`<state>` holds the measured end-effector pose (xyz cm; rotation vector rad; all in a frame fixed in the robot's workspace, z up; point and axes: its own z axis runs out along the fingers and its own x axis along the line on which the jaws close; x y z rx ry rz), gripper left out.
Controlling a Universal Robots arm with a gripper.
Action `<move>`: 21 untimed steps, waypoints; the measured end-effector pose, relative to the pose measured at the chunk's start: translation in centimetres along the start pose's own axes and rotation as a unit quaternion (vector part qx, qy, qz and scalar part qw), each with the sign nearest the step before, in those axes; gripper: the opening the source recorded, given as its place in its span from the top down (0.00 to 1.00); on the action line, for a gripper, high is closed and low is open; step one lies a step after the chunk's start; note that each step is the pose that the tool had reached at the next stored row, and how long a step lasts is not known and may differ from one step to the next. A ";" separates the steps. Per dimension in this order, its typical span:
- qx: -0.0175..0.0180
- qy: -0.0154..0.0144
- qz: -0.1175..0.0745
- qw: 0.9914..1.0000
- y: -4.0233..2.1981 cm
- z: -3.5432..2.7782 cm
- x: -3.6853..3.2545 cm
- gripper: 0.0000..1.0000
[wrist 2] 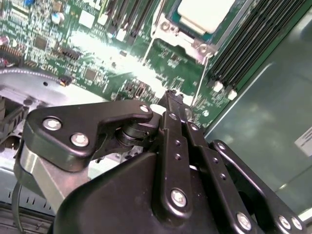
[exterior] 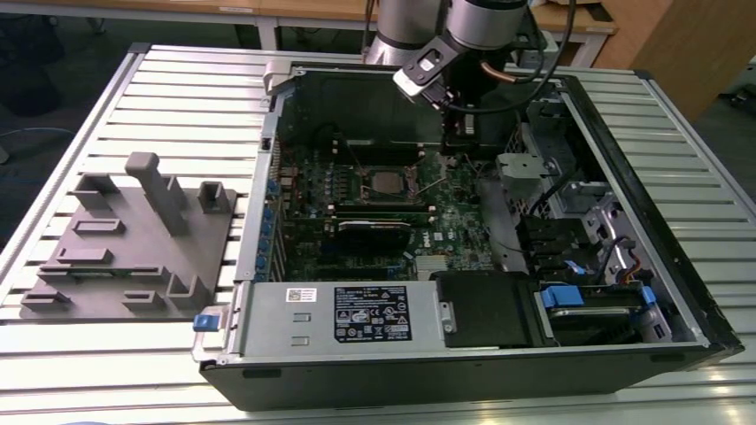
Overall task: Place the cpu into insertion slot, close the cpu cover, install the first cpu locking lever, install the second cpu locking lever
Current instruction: 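Close the cpu cover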
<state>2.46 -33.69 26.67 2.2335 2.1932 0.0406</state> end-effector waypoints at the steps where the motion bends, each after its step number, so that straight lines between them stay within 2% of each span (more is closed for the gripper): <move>1: 0.000 0.000 0.000 1.000 0.26 0.02 0.01 0.89; 6: 0.000 0.000 0.000 1.000 1.27 0.07 0.03 0.89; 8: 0.000 0.000 0.000 1.000 1.49 0.09 0.03 0.89; 14: 0.000 0.000 0.000 1.000 1.51 0.13 0.03 0.89; 21: 0.000 0.000 0.000 1.000 1.56 1.02 0.02 0.89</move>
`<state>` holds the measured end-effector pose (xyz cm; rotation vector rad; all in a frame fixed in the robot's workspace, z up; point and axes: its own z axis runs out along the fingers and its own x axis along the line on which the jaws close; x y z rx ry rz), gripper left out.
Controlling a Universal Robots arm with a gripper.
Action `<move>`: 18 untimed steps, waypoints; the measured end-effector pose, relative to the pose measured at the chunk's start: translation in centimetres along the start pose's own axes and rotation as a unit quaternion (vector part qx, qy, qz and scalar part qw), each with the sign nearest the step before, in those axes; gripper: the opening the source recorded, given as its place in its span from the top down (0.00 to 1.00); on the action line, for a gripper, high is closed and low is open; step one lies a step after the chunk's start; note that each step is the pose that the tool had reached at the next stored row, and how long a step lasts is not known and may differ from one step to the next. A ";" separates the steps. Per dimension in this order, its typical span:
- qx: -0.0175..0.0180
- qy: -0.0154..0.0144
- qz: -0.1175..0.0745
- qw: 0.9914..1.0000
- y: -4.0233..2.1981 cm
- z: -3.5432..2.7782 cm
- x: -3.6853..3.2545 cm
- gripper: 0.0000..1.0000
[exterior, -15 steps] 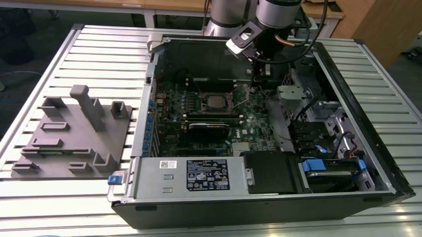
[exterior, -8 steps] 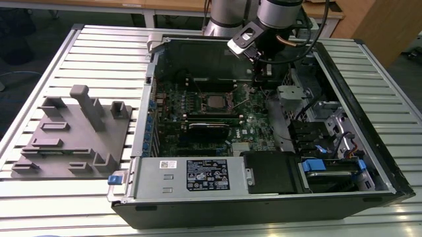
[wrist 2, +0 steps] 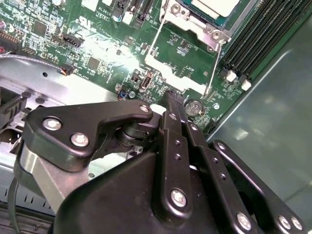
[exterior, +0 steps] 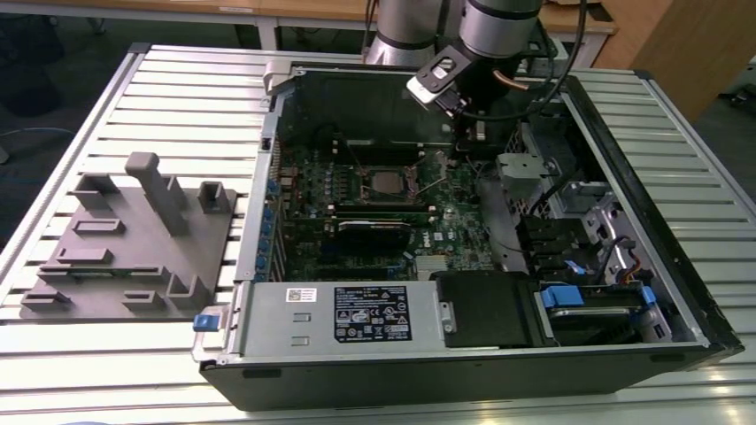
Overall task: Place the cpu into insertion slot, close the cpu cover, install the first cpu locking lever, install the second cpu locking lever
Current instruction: 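Close the cpu cover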
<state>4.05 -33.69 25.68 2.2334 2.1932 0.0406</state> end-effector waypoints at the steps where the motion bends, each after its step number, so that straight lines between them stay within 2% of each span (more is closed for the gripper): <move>1: 0.000 0.000 0.000 1.000 0.02 0.10 0.00 0.89; 13: 0.000 0.000 0.000 1.000 0.25 1.46 -0.01 0.89; 18: 0.000 0.000 0.000 1.000 0.26 1.61 -0.02 0.89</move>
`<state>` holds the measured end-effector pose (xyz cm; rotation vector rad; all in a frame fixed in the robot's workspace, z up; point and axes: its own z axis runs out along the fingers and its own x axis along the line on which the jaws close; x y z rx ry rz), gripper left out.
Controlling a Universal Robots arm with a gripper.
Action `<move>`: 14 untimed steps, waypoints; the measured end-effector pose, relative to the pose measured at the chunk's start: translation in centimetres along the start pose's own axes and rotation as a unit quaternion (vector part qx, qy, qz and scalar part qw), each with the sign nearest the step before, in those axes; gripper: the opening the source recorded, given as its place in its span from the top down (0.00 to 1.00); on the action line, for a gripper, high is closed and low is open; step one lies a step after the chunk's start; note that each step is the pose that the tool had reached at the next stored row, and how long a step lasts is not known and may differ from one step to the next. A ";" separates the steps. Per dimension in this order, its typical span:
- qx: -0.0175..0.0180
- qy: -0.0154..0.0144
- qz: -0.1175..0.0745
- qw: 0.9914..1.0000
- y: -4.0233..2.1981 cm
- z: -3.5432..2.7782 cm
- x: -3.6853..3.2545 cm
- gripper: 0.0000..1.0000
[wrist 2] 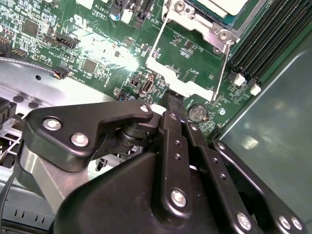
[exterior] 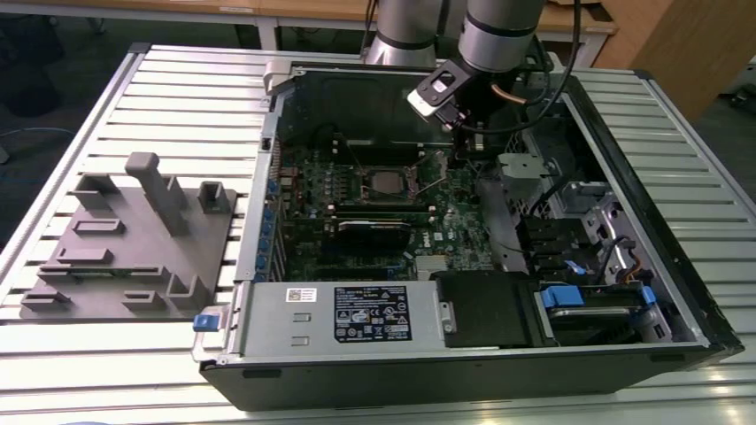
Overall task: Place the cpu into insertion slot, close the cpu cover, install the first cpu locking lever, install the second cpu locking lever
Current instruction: 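Close the cpu cover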
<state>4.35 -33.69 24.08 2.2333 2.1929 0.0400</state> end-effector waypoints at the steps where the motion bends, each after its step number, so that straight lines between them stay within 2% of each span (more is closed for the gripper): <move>1: 0.000 0.000 0.000 1.000 0.00 0.01 0.00 0.89; 9: 0.000 0.000 0.000 1.000 -0.06 0.03 0.01 0.89; 14: -0.001 0.000 0.000 1.000 -0.75 0.02 -0.01 0.89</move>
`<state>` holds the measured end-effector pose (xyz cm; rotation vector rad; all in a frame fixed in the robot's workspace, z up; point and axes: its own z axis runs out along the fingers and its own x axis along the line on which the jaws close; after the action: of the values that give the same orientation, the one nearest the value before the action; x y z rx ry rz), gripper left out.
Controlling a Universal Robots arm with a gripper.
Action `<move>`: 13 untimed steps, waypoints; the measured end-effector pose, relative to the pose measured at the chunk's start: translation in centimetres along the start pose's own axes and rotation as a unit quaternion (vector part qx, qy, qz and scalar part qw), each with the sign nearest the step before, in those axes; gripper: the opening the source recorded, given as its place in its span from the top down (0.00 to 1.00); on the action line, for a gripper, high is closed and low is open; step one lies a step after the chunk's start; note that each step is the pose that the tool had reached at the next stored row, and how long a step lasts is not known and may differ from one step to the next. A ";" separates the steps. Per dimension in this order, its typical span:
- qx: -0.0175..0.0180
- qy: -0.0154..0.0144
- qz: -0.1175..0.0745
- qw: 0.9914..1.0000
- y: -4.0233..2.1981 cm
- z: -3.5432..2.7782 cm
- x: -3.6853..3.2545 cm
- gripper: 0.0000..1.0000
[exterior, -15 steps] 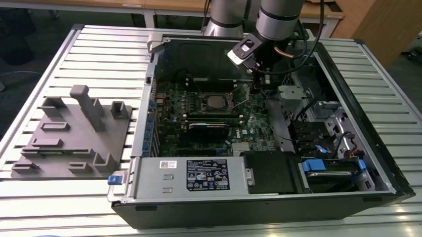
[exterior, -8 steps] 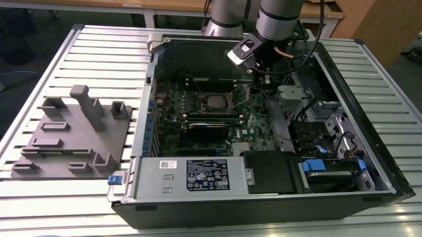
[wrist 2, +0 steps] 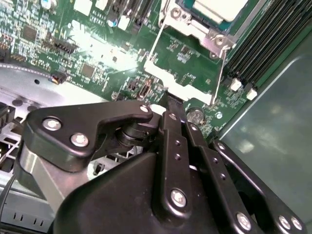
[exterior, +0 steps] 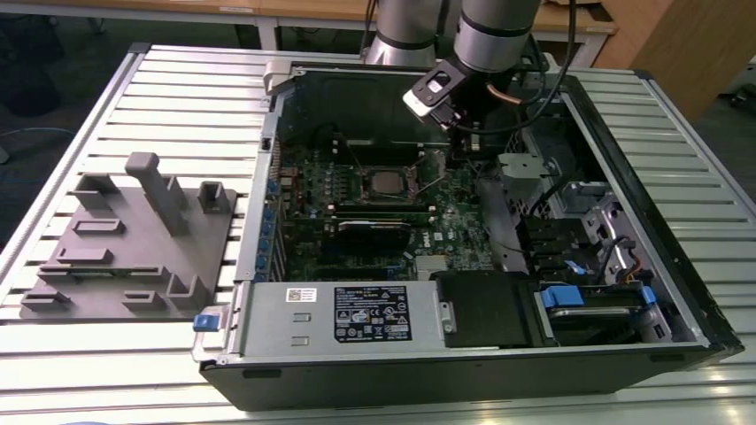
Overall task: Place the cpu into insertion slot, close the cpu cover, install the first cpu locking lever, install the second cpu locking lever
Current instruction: 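Close the cpu cover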
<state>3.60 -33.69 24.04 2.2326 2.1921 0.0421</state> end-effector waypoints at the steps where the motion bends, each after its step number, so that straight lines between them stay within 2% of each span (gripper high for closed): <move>1: 0.000 0.000 0.000 1.000 -0.21 0.00 -0.01 0.89; 7: -0.005 0.000 0.000 1.000 -1.78 -0.03 -0.04 0.89; 13: -0.011 0.000 0.000 1.000 -3.62 -0.07 -0.07 0.89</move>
<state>-0.02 -33.69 24.01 2.2207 2.1811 0.0672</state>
